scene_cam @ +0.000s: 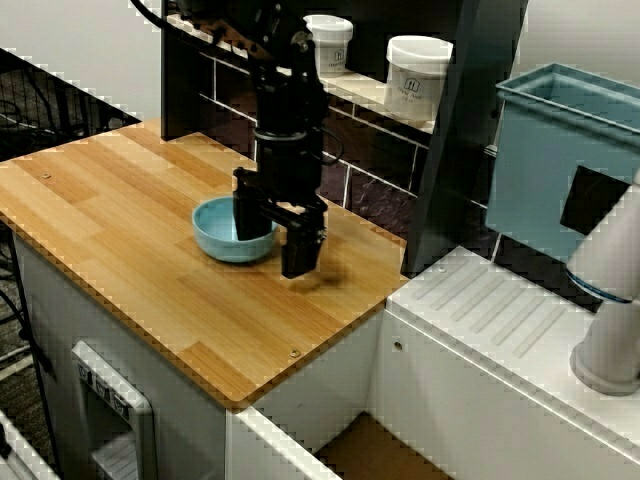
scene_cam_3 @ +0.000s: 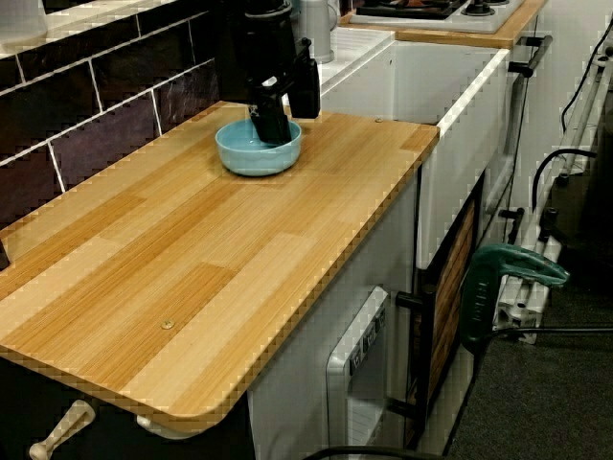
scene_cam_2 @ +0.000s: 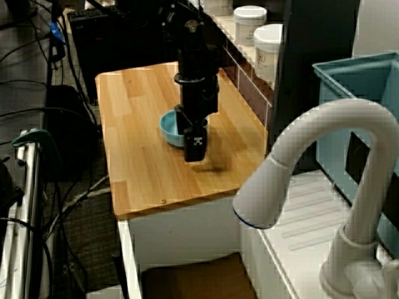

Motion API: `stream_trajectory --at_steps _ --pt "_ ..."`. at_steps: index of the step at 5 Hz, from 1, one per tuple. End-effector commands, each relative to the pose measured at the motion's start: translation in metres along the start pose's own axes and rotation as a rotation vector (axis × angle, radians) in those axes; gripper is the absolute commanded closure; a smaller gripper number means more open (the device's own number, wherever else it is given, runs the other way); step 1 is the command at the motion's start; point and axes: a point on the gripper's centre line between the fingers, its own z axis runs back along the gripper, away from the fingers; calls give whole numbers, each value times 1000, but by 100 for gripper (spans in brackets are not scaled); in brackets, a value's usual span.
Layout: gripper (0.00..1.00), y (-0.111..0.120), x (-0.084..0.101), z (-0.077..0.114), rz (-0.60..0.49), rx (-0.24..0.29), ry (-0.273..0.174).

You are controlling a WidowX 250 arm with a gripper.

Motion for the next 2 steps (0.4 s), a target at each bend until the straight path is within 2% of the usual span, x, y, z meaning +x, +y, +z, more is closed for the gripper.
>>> stream_trajectory --at_steps 1,2 --pt "0 -33 1 2 -9 11 -64" --pt "0 -47 -3 3 -28 15 -78"
